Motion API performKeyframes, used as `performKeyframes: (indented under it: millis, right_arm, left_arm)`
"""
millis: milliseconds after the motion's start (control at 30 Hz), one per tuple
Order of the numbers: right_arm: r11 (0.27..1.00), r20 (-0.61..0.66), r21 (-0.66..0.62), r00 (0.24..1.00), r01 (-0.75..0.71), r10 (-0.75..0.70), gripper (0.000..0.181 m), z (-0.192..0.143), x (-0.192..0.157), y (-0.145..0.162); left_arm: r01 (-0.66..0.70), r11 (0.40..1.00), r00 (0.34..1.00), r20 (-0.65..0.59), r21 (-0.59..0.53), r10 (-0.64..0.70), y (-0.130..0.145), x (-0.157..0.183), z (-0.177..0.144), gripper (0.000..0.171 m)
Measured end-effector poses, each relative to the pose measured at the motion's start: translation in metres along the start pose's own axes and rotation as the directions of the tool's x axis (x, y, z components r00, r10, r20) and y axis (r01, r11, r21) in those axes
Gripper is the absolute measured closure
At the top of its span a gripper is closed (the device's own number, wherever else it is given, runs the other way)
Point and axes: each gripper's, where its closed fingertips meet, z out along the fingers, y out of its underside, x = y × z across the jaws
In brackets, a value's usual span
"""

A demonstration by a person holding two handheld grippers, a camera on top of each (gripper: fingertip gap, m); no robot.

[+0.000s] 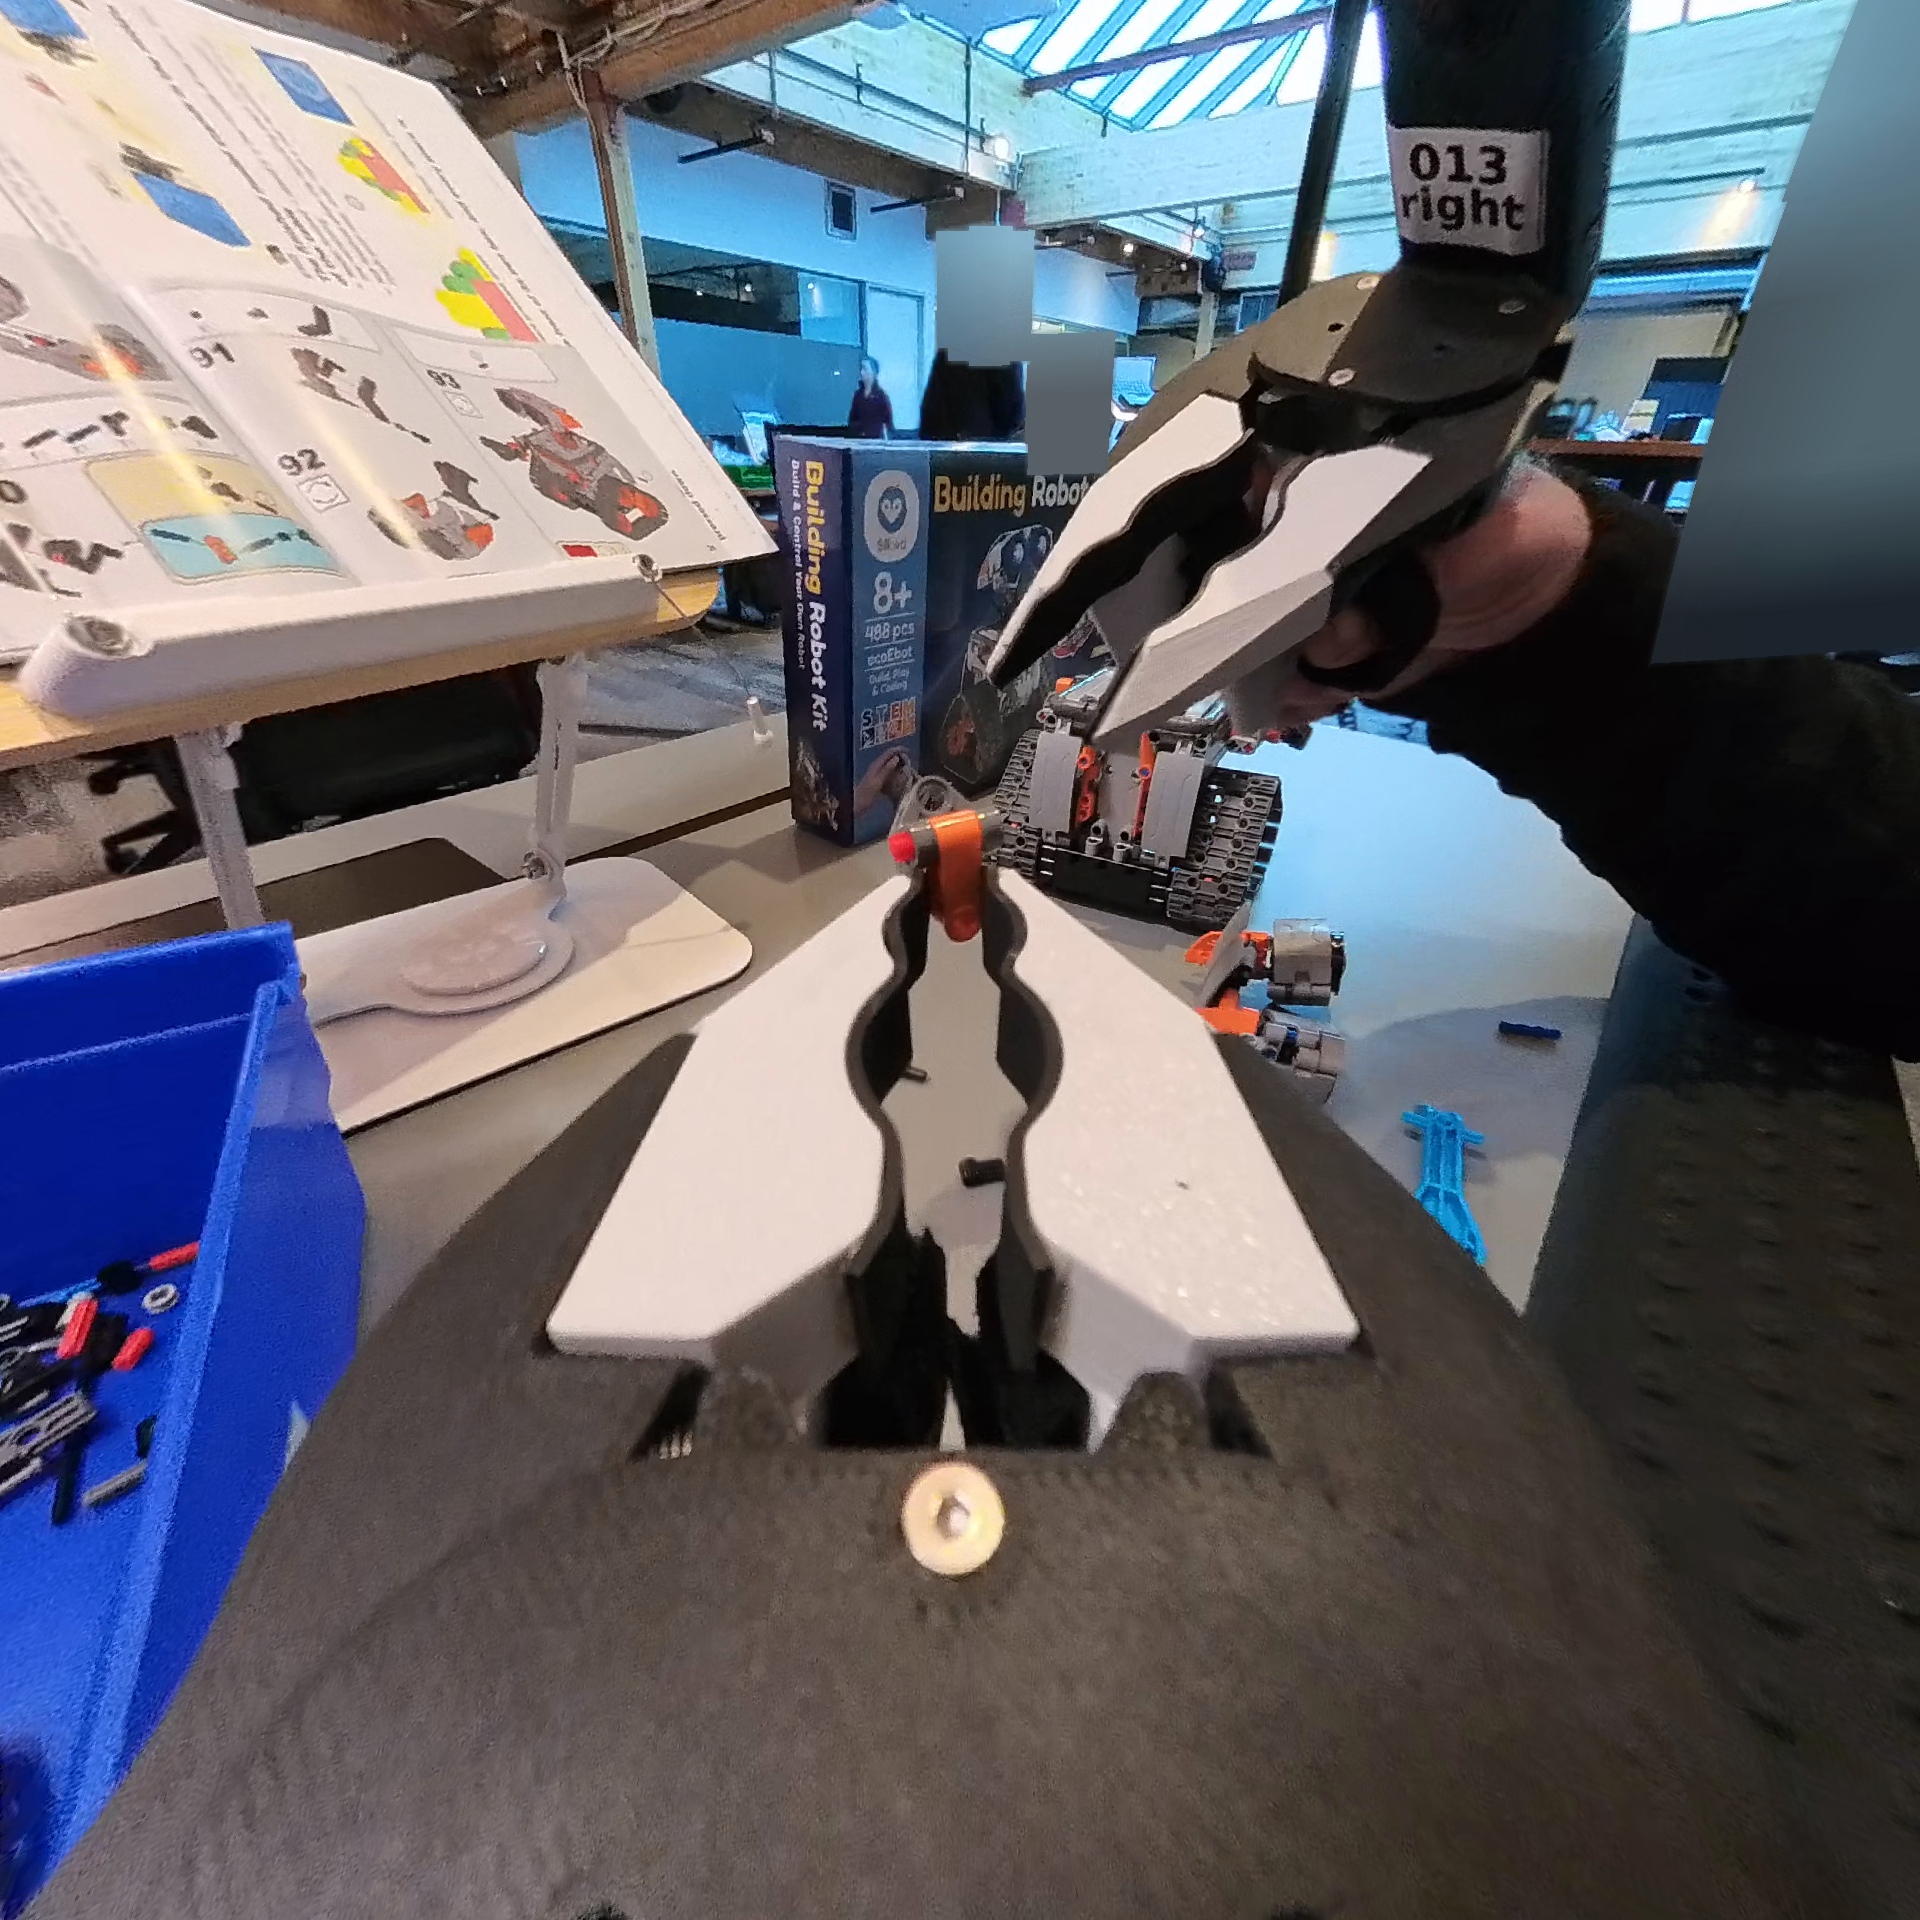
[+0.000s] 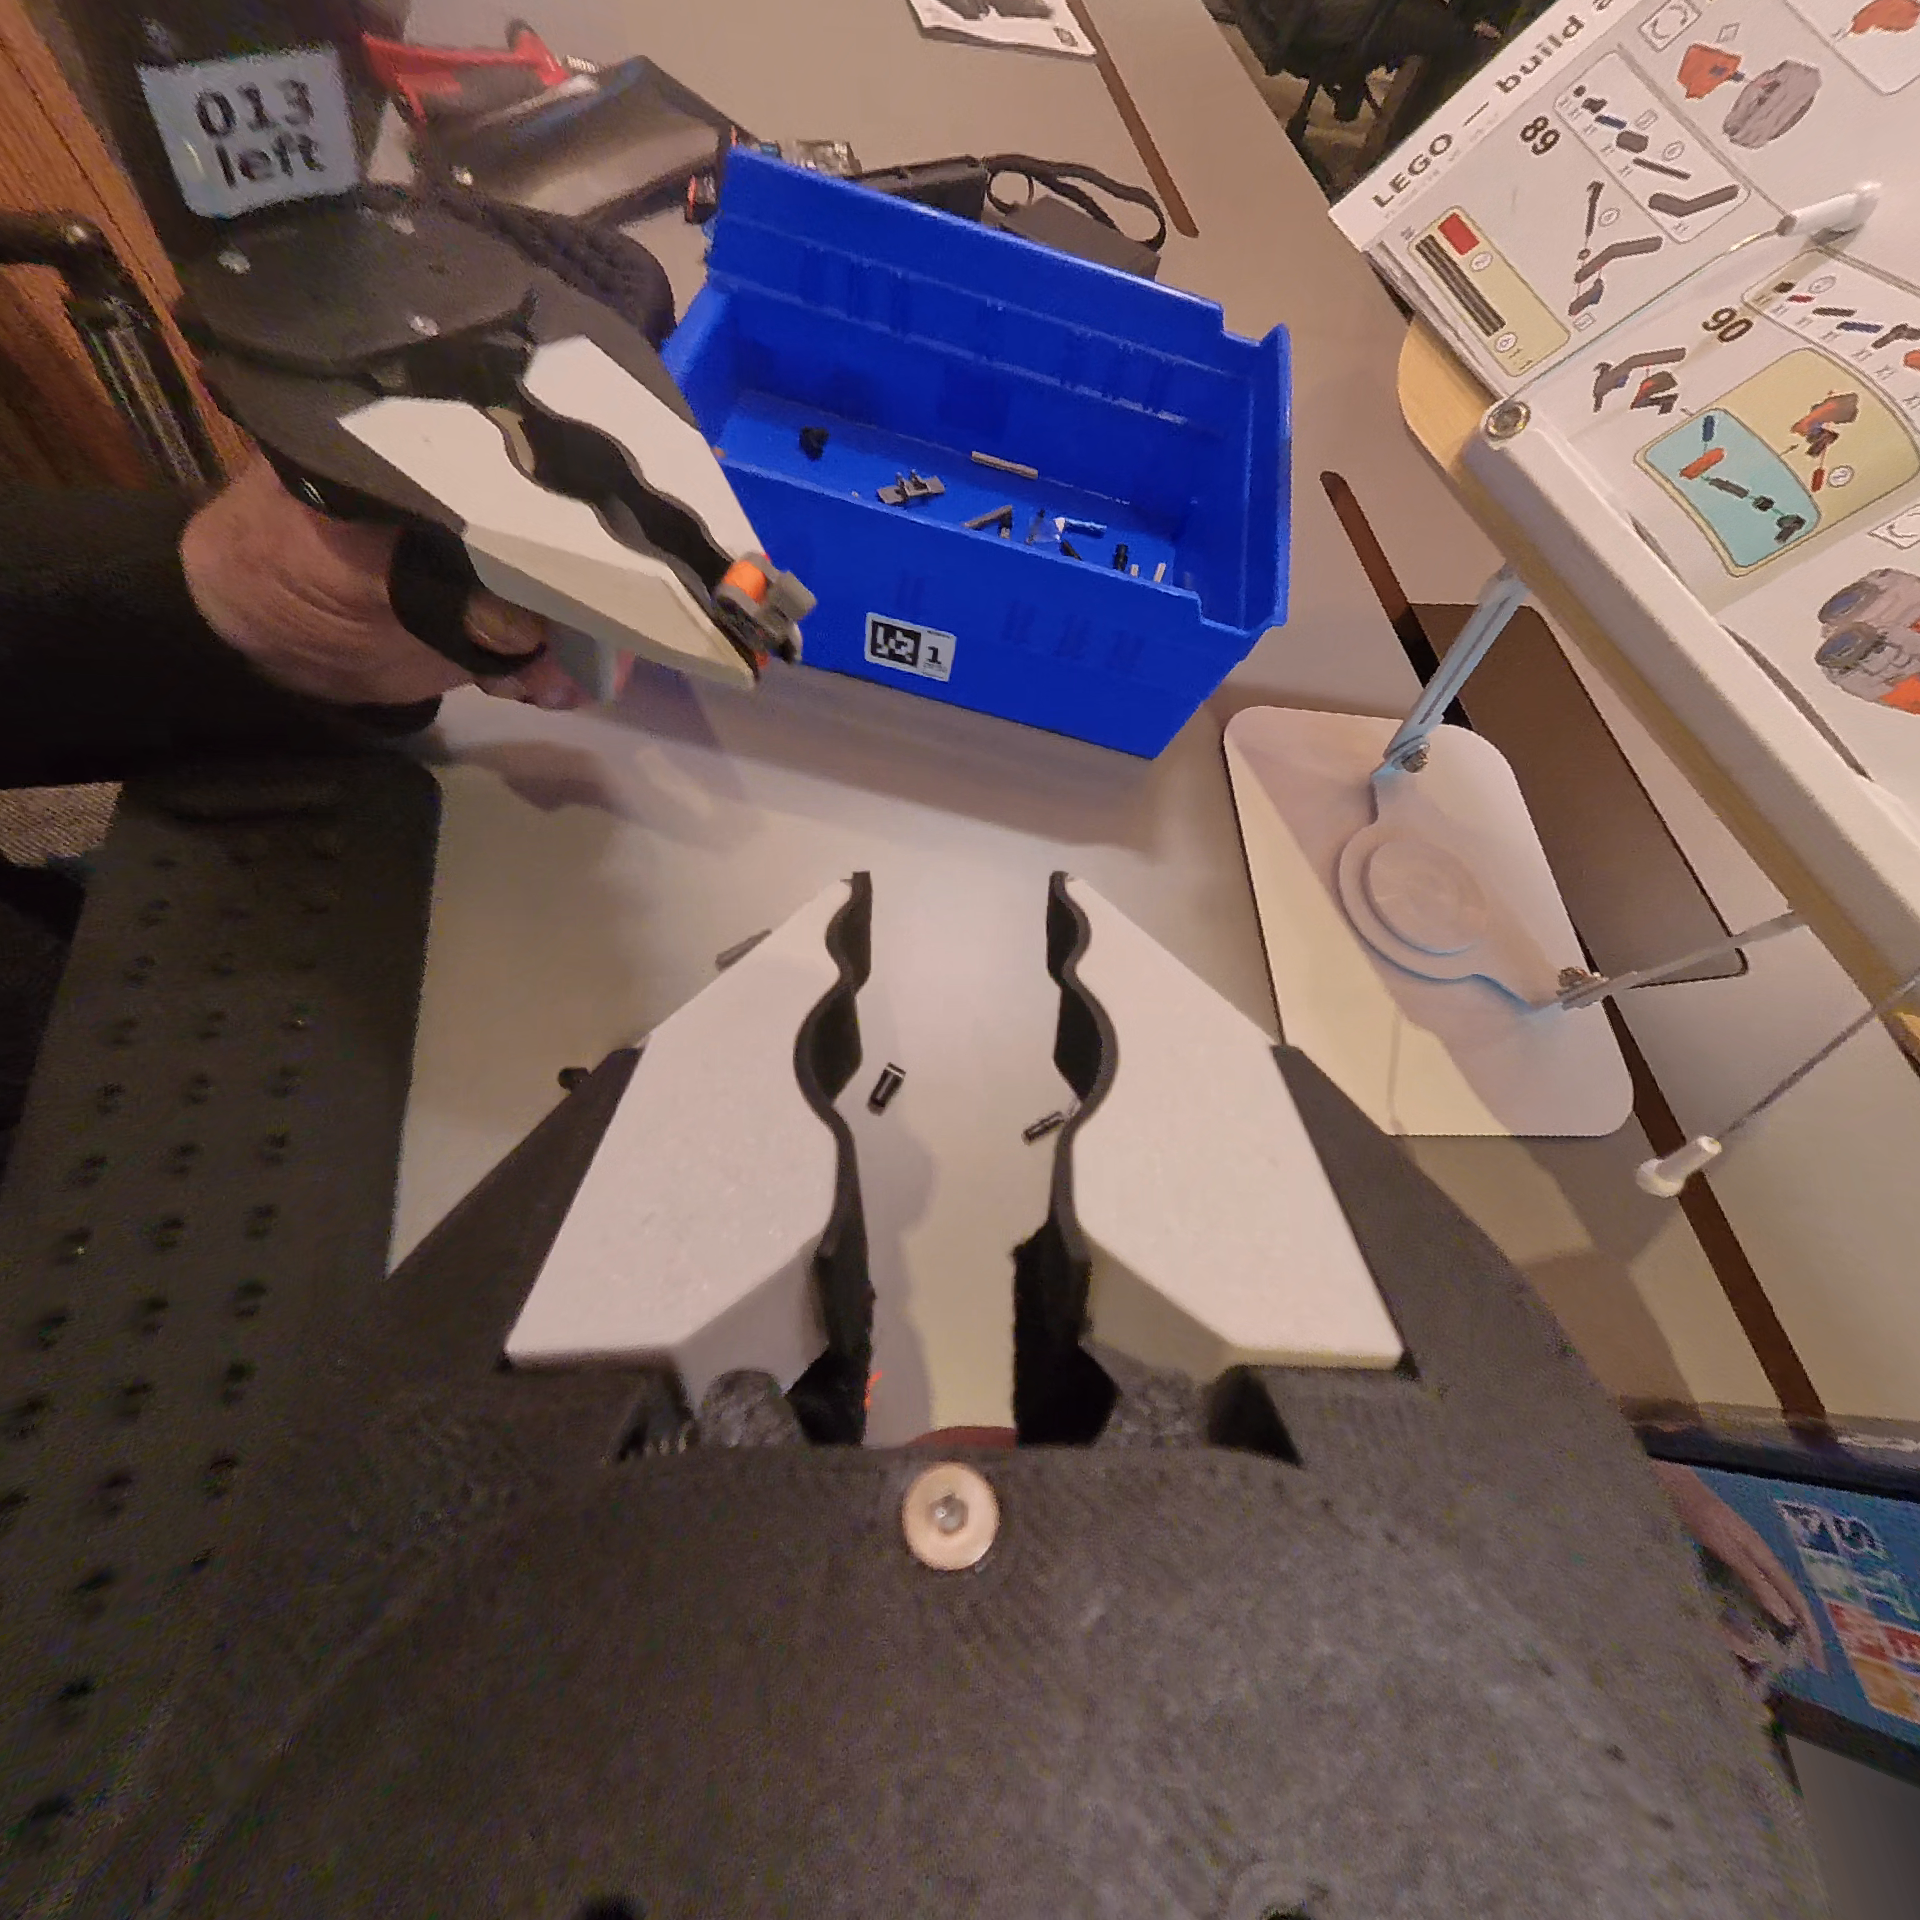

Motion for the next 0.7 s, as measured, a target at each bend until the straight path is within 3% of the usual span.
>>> performKeyframes:
  millis: [100, 267, 467, 700]
  right_arm:
    - [0.999, -0.015, -0.047, 1.0, 0.025, -0.026, 0.153, 0.002, 0.001, 0.01]
    - [0.986, 0.066, -0.164, 0.997, 0.041, -0.031, 0.154, 0.017, -0.016, 0.045]
    - [0.926, 0.104, -0.35, 0.988, 0.14, -0.11, 0.153, 0.051, -0.029, 0.085]
    - [0.906, 0.244, -0.36, 0.96, 0.221, -0.137, 0.158, 0.095, -0.064, 0.085]
  left_arm:
    - [0.009, 1.0, 1.0, 0.006, 0.018, -0.009, 0.0, 0.001, -0.012, 0.164]
    - [0.053, 0.997, 0.998, 0.012, 0.051, -0.054, 0.005, 0.001, -0.028, 0.164]
    - [0.088, 0.994, 0.996, 0.005, 0.066, -0.089, 0.011, 0.001, -0.037, 0.164]
    - [0.11, 0.991, 0.994, -0.009, 0.077, -0.11, 0.015, 0.003, -0.046, 0.165]
